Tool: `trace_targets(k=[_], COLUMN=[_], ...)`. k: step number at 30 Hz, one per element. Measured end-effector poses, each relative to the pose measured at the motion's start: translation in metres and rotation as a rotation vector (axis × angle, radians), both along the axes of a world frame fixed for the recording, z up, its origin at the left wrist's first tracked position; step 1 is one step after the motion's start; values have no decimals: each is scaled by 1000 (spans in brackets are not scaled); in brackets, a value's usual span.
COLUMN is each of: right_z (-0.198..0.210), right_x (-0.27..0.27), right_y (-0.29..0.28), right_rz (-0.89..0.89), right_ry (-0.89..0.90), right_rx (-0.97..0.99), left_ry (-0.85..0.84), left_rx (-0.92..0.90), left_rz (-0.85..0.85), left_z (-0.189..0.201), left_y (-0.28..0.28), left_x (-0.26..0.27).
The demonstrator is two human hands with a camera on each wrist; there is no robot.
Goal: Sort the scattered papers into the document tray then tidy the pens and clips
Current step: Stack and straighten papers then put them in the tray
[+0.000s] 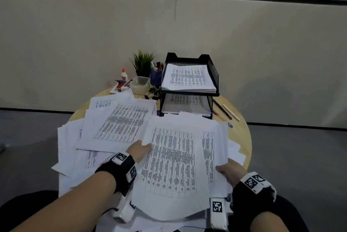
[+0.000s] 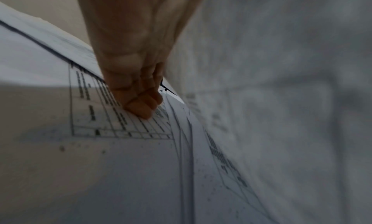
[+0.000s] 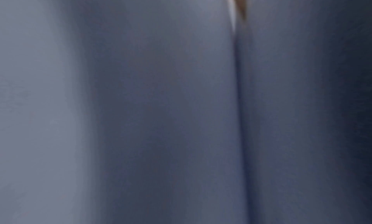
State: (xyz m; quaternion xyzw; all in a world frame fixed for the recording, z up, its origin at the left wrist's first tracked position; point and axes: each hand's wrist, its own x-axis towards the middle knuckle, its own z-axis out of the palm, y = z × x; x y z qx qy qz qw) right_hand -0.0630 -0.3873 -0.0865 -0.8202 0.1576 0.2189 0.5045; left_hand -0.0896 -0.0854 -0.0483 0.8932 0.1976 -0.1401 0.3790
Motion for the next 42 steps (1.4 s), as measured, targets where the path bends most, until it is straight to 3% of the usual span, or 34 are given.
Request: trace_targets(k=[4, 8, 11, 14, 20, 24, 26, 29, 34, 39, 42], right_z=[1, 2, 3, 11, 33, 46, 52, 61, 70, 88, 108], right_x=[-2, 0, 0, -5, -11, -22, -29, -39, -43, -29, -15], right_y=[6, 9, 11, 18, 8, 7, 13, 23, 35, 45, 49], right_rz=[23, -198, -142, 1, 39, 115, 140, 179, 156, 139, 80], right_ry=[-15, -30, 29, 78, 36, 14, -17, -74, -168, -265, -331], right_rx=[-18, 266, 363, 306, 591, 670, 717, 759, 763, 597, 606], left_ry=[87, 165, 128, 89, -5, 7, -72, -161, -216, -326, -408], left_rx=[73, 255, 243, 139, -144, -643, -746, -830, -881, -953, -953], left_rz=[-182, -283, -302, -270, -110, 48, 131, 235, 127, 79, 20], left_z=[-7, -10, -11, -12, -4, 16, 23, 30, 48, 85, 108], left_y=[-5, -13, -15, -12, 4, 6, 11, 23, 36, 33, 28], left_x=[7, 9, 8, 7, 2, -6, -8, -13, -19, -16, -10])
